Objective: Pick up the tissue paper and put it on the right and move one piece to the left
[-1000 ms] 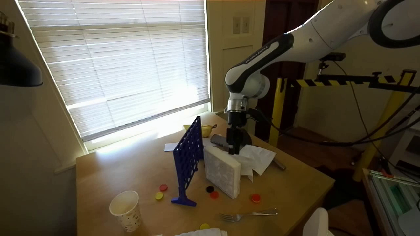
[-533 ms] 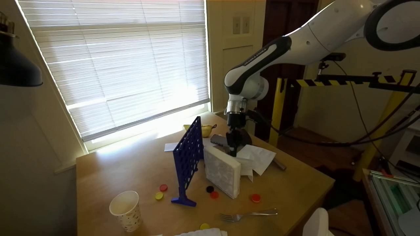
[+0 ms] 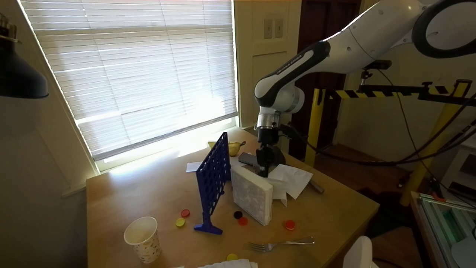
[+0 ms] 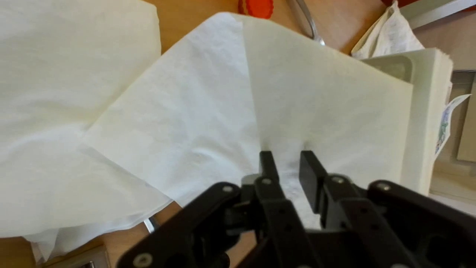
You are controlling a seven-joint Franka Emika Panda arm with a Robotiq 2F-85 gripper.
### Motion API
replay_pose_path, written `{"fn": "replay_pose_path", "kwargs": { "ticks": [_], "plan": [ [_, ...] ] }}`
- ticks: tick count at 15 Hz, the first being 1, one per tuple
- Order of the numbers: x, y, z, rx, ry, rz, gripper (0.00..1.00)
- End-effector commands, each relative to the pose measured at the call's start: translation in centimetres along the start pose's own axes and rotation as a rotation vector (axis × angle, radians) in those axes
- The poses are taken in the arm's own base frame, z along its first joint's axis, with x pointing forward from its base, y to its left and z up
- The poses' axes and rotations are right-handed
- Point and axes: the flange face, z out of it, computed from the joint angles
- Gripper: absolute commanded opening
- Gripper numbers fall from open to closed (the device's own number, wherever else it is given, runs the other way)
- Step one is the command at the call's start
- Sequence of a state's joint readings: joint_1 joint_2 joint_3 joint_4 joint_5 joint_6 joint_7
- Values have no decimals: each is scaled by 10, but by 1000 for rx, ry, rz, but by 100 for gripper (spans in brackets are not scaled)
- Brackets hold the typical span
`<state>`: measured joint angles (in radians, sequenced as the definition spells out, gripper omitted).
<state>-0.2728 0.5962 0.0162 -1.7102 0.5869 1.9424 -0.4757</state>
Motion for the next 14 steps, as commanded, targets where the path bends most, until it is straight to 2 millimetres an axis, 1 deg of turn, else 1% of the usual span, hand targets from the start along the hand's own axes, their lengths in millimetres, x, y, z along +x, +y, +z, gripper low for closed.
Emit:
{"fn": "replay_pose_path", "kwargs": {
  "ticks": [1,3,6,7,8,12,14],
  "plan": [
    [1,6,-1,8,0,-3,55],
    [2,8,0,13,1,-5,68],
    [4,10,3,25,-2,-7,90],
    [5,11,5,31,-6,-10,96],
    [5,12,7,43,-15,-16,99],
    [6,16,15,88,-36,-28,100],
    [7,17,15,102,-44,-30,74]
  ]
}}
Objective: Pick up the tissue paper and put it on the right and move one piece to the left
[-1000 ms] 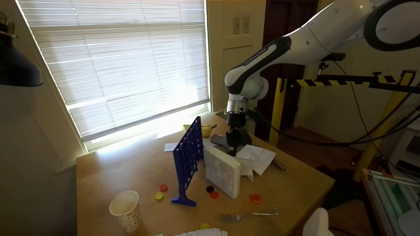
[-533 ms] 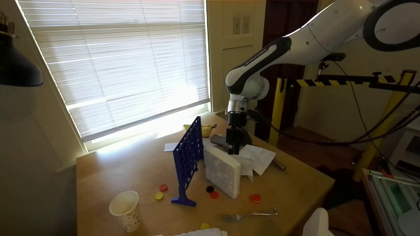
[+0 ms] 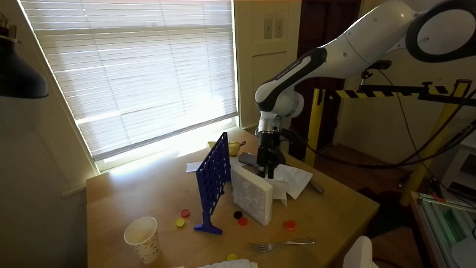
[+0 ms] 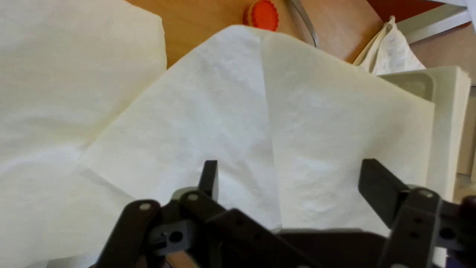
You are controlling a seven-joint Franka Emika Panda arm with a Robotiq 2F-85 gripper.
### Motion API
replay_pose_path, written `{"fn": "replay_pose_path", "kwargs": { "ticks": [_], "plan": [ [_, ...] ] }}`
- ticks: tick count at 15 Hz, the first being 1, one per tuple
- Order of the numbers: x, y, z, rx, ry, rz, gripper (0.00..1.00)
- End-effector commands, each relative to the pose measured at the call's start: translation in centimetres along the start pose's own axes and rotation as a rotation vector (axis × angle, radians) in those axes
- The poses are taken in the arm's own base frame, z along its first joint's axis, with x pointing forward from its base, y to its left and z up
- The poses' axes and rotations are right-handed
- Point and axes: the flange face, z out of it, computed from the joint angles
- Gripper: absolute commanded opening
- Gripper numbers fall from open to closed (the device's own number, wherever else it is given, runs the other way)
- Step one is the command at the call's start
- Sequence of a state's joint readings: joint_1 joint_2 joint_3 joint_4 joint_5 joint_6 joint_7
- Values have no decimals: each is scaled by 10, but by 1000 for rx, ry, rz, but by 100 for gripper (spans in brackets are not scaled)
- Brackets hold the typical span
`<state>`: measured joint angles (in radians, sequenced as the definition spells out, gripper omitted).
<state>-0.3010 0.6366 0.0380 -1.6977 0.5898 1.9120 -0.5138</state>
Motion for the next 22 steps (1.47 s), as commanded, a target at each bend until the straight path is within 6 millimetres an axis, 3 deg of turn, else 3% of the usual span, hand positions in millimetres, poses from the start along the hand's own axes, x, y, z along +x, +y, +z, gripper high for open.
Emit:
{"fn": "replay_pose_path", "kwargs": {
  "ticks": [1,6,10,14,17,20,22],
  "plan": [
    [8,4,-3,71,-5,-15,66],
    [10,3,-12,100,-15,-23,30],
    [6,5,-13,188,-65,-24,29],
    [3,22,-15,252,-86,-8,41],
    [2,36,-17,294,-89,1,43],
    [1,46,-19,325,-89,4,53],
    [2,49,-19,333,-96,-4,53]
  ]
}}
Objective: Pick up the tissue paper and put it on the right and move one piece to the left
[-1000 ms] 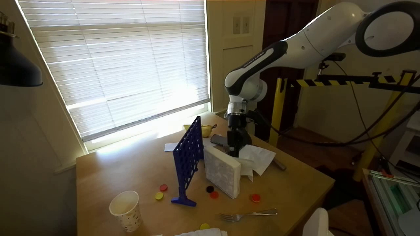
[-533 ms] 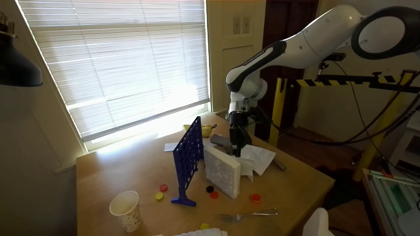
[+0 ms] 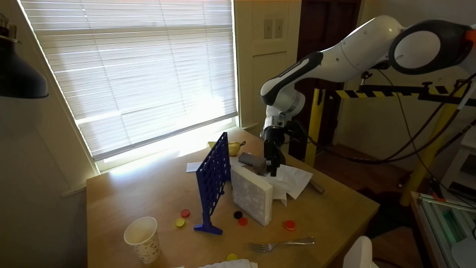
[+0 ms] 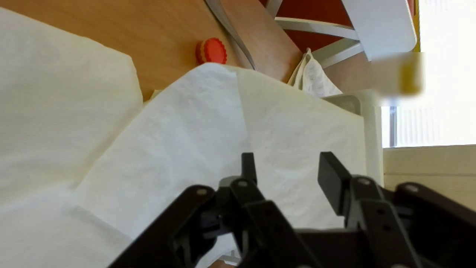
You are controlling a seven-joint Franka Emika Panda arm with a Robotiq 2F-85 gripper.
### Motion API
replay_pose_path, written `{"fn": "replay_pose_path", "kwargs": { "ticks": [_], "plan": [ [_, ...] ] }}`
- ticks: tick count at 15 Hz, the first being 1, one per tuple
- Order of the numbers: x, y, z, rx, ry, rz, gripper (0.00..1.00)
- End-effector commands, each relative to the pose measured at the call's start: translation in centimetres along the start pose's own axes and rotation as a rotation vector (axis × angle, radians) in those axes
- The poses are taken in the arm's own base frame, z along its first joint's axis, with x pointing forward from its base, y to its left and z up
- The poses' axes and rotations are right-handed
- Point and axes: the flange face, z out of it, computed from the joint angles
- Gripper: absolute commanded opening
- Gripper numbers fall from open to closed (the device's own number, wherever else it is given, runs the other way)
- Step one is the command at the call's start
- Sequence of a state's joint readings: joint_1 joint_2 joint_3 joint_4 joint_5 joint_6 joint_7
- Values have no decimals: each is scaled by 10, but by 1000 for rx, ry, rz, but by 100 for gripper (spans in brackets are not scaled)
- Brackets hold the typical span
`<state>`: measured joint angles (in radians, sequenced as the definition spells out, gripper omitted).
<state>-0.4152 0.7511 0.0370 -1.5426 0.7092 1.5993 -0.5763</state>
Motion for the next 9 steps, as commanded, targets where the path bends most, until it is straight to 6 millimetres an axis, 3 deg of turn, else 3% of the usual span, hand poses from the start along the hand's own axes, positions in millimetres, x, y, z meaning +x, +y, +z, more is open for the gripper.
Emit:
{"fn": "replay_pose_path", "kwargs": {
  "ticks": [1,5,9],
  "plan": [
    [8,6,-2,51,-8,-27,52],
    [15,7,8,42,-21,-54,40],
    [25,5,17,41,-28,-73,49]
  ]
}}
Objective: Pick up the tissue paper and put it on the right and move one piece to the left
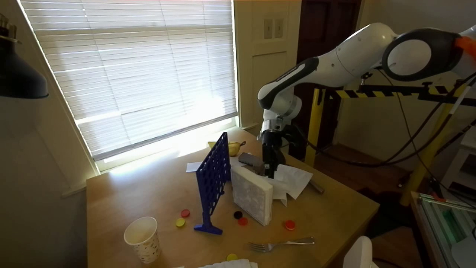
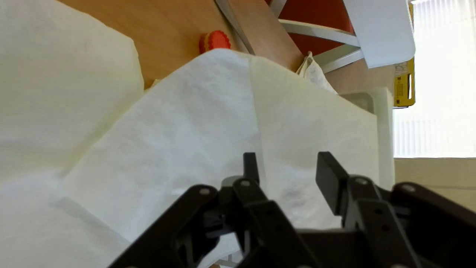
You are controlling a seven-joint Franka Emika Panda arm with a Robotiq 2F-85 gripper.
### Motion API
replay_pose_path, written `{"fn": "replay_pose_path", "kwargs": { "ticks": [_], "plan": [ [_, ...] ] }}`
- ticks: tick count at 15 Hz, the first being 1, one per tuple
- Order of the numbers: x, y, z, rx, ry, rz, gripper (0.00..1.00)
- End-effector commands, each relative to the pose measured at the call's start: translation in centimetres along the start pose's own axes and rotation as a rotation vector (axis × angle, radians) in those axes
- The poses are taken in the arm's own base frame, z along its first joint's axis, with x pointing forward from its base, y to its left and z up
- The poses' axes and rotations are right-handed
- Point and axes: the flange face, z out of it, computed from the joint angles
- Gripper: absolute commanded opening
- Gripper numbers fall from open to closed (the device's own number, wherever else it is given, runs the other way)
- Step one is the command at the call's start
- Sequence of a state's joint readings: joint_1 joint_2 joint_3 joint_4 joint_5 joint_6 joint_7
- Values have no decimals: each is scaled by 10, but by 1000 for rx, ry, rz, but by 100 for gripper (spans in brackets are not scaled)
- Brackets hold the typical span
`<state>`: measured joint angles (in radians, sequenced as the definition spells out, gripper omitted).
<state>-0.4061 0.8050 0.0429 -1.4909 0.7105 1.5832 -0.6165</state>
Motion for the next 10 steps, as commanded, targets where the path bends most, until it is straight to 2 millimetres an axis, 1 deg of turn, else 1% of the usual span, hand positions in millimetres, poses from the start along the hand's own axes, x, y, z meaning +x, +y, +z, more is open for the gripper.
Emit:
{"fn": "replay_pose_path", "kwargs": {
  "ticks": [1,2,4,5,6,9,10],
  "plan": [
    [15,-1,7,29,-6,-28,50],
    [18,-1,10,30,-10,-31,54],
    [22,-3,14,31,-13,-39,55],
    [23,-5,15,33,-15,-44,49],
    [24,-7,16,34,-16,-48,30],
    [27,-11,16,39,-17,-62,6],
    [27,-14,15,41,-15,-68,2]
  ]
}}
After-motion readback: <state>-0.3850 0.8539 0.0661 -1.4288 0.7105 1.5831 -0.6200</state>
